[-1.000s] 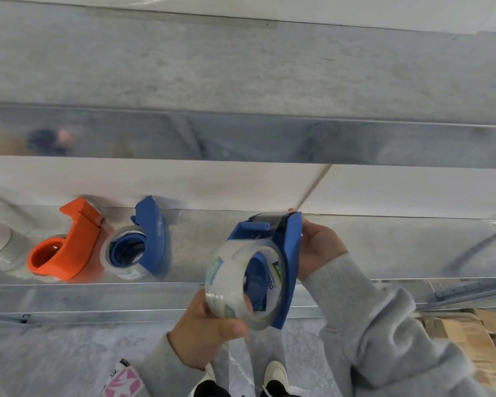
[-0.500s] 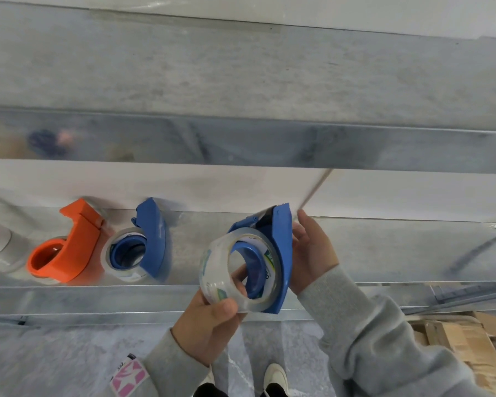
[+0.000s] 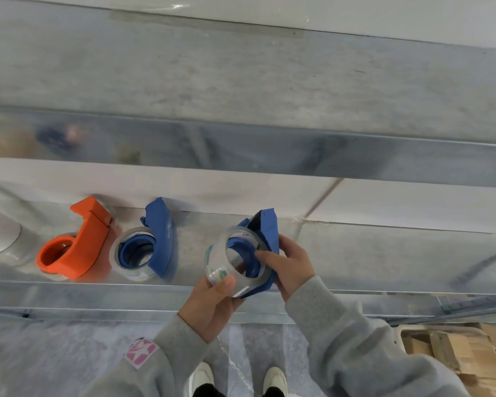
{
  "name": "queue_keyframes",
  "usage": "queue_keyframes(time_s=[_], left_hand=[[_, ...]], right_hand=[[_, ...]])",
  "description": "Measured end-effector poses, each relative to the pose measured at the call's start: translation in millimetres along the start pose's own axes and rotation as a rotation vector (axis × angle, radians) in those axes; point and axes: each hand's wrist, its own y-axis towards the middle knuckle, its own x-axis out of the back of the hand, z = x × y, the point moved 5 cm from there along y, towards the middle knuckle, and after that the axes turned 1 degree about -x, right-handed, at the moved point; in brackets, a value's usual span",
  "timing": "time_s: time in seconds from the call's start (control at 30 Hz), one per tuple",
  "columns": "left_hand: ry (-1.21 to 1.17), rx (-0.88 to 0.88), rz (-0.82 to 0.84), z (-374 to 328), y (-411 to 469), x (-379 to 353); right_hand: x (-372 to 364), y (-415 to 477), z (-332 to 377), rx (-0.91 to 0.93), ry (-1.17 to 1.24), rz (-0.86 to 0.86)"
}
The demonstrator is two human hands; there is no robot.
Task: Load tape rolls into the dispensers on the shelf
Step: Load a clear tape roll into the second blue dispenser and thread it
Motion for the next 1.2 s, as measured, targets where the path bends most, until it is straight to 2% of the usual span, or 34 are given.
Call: queue_keyframes(time_s=[0.17, 0.23, 0.33, 0.43, 0.63, 0.7, 0.83, 1.0, 1.1, 1.2], left_hand=[[0.176, 0.043, -0.263, -2.6, 15.6, 38.1], [0.319, 0.084, -0.266, -3.2, 21.9, 46.0], [0.660, 0.112, -0.283, -6.8, 27.3, 50.9], [0.856, 0.113, -0.327, -10.5, 31.4, 60.7], [1.262, 0.082, -0.336, -21.3, 26.4, 74.7], [1.283, 0.112, -0.370, -25.4, 22.9, 84.0], [1.163, 0.195, -0.351, -25.4, 14.1, 99.4], [1.146, 0.114, -0.376, -37.7, 14.1, 100.6], [1.340, 0.100, -0.340, -48.6, 7.6, 94.2], [1.526, -0.077, -0.307, -60.8, -9.2, 82.4]], right_hand=[[-1.5, 19.7, 9.2, 0.090, -0.304, -0.128], [-4.8, 30.6, 11.9, 0.110, -0.449, -0.148], [-15.4, 46.8, 9.4, 0.142, -0.646, -0.154], [-23.5, 57.6, 2.6, 0.148, -0.741, -0.184], [-27.8, 53.4, -9.9, 0.143, -0.725, -0.216], [-35.7, 46.7, -16.8, 0.103, -0.670, -0.185], [-54.9, 41.2, -24.5, 0.091, -0.652, -0.188], [-68.4, 54.2, -22.4, 0.142, -0.700, -0.242], [-66.9, 49.4, -22.2, 0.092, -0.620, -0.224], [-56.4, 31.8, -20.4, 0.170, -0.609, -0.248]])
